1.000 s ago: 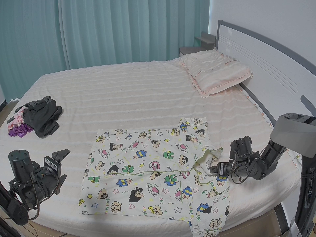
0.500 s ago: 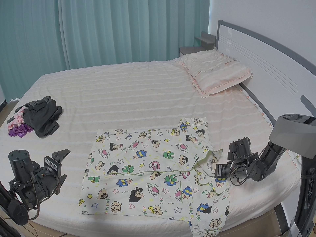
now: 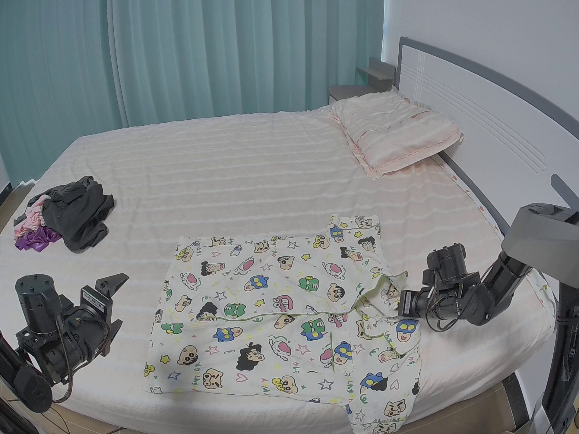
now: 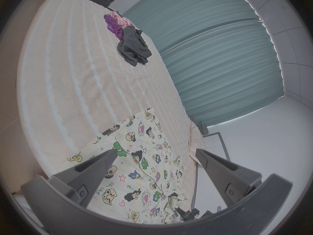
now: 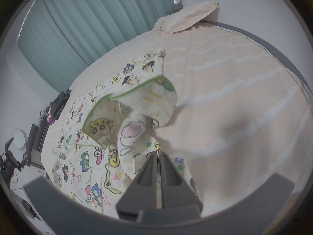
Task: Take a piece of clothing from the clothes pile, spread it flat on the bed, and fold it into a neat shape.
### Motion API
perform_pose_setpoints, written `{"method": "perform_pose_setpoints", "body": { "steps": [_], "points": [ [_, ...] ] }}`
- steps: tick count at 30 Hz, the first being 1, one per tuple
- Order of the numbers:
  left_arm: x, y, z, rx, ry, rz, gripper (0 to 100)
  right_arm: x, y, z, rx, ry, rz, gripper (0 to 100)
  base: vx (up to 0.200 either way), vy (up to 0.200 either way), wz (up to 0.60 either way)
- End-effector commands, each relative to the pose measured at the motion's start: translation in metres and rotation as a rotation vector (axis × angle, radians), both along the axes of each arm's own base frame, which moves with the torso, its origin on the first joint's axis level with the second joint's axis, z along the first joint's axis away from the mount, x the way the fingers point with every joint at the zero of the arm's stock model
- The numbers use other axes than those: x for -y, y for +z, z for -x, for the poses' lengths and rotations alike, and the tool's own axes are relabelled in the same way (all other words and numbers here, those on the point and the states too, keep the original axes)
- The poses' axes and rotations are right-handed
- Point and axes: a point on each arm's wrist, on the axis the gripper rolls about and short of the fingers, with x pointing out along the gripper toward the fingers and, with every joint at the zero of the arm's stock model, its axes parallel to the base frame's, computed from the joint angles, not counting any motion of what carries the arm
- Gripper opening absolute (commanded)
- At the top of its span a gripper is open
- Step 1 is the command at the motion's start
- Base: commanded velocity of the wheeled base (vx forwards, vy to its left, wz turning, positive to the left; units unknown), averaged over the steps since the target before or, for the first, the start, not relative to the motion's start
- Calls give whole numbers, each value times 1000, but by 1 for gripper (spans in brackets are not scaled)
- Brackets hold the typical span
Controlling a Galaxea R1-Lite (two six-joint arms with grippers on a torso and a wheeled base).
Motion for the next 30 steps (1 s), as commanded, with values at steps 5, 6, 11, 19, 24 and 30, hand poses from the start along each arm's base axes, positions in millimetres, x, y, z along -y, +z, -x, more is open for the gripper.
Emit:
{"method": "perform_pose_setpoints", "body": {
  "steps": [5,6,11,19,24,30],
  "points": [
    [0,-3,3,-17,2,-2,100,28,16,-14,52,-82,-12,0,0,0,0],
    [0,-3,3,-17,2,-2,100,29,16,-14,54,-85,-12,0,0,0,0],
    [0,-3,3,-17,2,-2,100,38,18,-19,64,-109,-11,0,0,0,0],
    [0,-3,3,-17,2,-3,100,51,16,-29,78,-161,-1,0,0,0,0],
    [0,-3,3,-17,2,-2,100,55,17,-31,70,-189,28,0,0,0,0],
    [0,-3,3,-19,2,-4,100,59,23,-33,81,-221,54,0,0,0,0]
  ]
}}
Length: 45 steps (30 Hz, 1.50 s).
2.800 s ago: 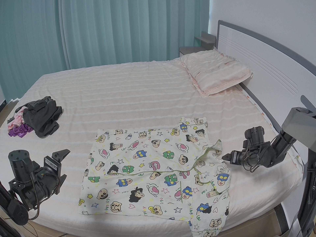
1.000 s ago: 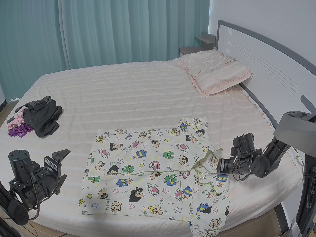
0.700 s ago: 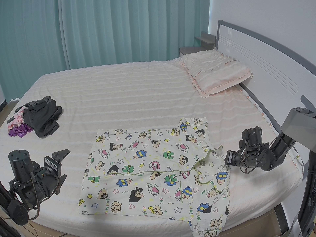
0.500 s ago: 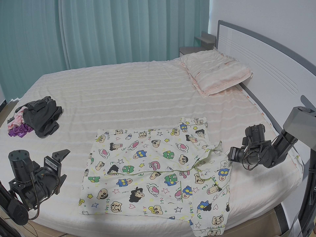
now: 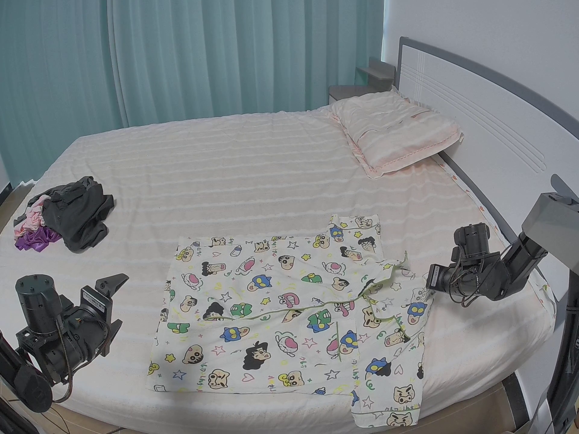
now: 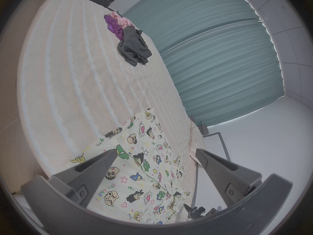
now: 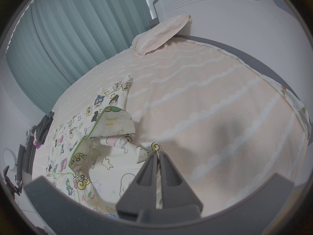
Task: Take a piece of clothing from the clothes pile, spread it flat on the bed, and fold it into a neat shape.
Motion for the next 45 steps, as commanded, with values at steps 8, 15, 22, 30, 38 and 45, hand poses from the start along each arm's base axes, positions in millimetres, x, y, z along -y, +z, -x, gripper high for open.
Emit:
{"method": "perform_pose_setpoints", "body": {
  "steps": [8,15,22,30,38,45],
  "points": [
    [0,-3,3,-16,0,-2,100,-2,-15,-1,-27,9,70,100,0,0,0],
    [0,-3,3,-15,-1,-3,100,1,1,0,18,-17,109,100,0,0,0],
    [0,-1,4,-9,-1,-6,100,-24,18,16,43,18,61,100,0,0,0],
    [0,-1,4,-6,-4,-5,100,-30,-16,7,2,44,114,100,0,0,0],
    [0,-1,4,-6,-4,-4,100,-43,-45,-4,7,48,223,100,0,0,0],
    [2,1,5,10,-17,-7,100,-47,-44,1,7,87,245,100,0,0,0]
  ]
}}
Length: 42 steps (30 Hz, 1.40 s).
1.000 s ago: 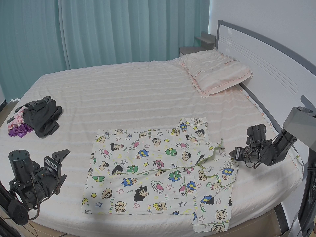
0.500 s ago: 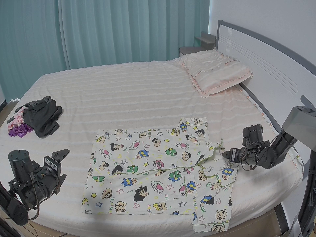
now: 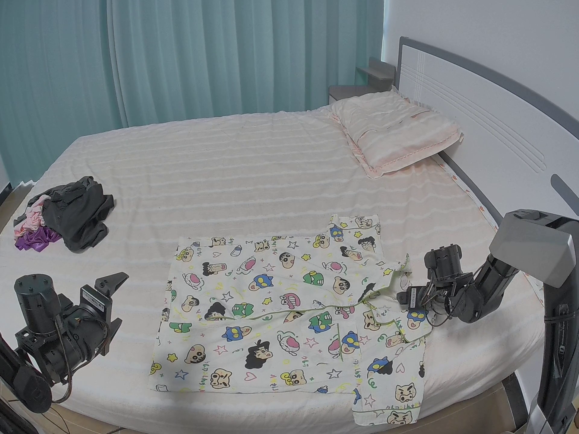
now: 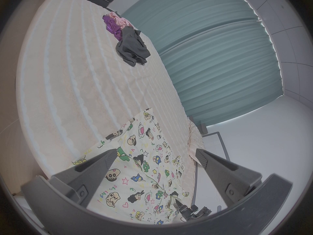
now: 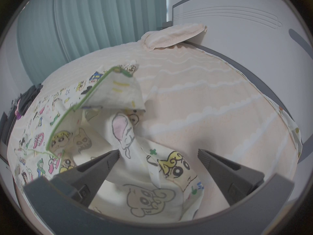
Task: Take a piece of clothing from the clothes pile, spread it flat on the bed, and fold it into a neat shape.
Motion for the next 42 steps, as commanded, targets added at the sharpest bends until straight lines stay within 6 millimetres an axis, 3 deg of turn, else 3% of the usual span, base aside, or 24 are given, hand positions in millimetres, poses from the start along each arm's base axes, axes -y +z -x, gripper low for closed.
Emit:
{"method": "perform_pose_setpoints", "body": {
  "steps": [1,4,9,18,25,28,32,38,42],
  "points": [
    [1,0,5,-1,-9,-3,100,-3,-1,-5,22,-3,-16,100,0,0,0],
    [1,0,5,2,-8,-21,100,-2,8,-5,67,-20,-43,100,0,0,0],
    [1,-2,4,-5,-11,-63,100,5,40,9,109,-29,-49,100,0,0,0],
    [10,-7,3,-38,-59,-68,100,58,80,14,194,-129,-112,100,0,0,0],
    [14,-13,4,-85,-84,-71,100,48,101,32,240,-207,-365,100,-200,0,0],
    [14,-19,5,-137,-88,-74,100,38,97,42,207,-224,-428,100,-133,0,0],
    [14,-40,5,-302,-81,-69,100,23,85,73,120,-173,-519,100,0,0,0],
    [19,-67,3,-464,-108,-101,100,20,71,95,61,-98,-562,100,0,0,0],
    [28,-72,5,-485,-156,-142,100,22,67,105,37,-71,-579,100,0,0,0]
  ]
}}
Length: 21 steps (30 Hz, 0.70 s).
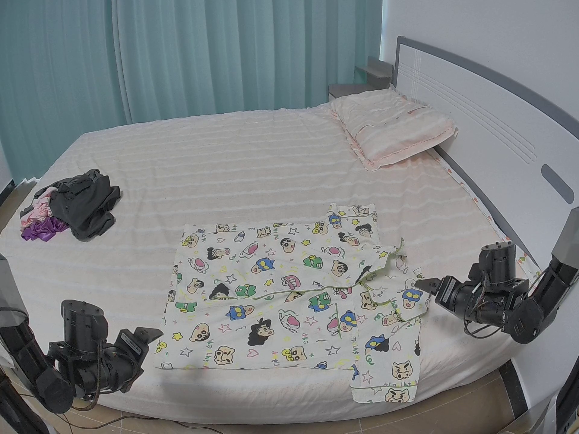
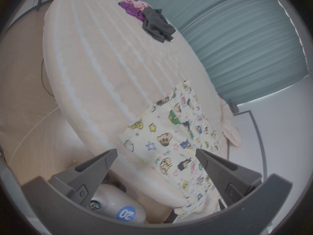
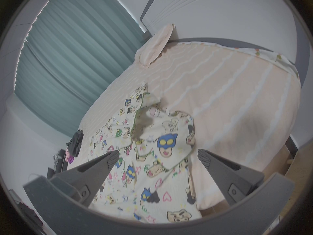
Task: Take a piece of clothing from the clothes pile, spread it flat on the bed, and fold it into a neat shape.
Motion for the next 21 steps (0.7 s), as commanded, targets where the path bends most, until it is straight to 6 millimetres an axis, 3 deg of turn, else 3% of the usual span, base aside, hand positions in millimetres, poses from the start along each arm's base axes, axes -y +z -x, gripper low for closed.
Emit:
{"method": "perform_pose_setpoints", "body": {
  "steps": [1,15,21],
  "points": [
    [10,-22,3,-115,-54,-64,100,-1,-6,18,-35,61,-28,100,0,0,0],
    [14,-44,-14,-131,-140,-311,100,-14,-8,35,-34,143,-9,100,0,0,0],
    [0,-72,-28,-129,-90,-417,100,-23,-8,36,2,145,15,100,0,0,0]
  ]
}}
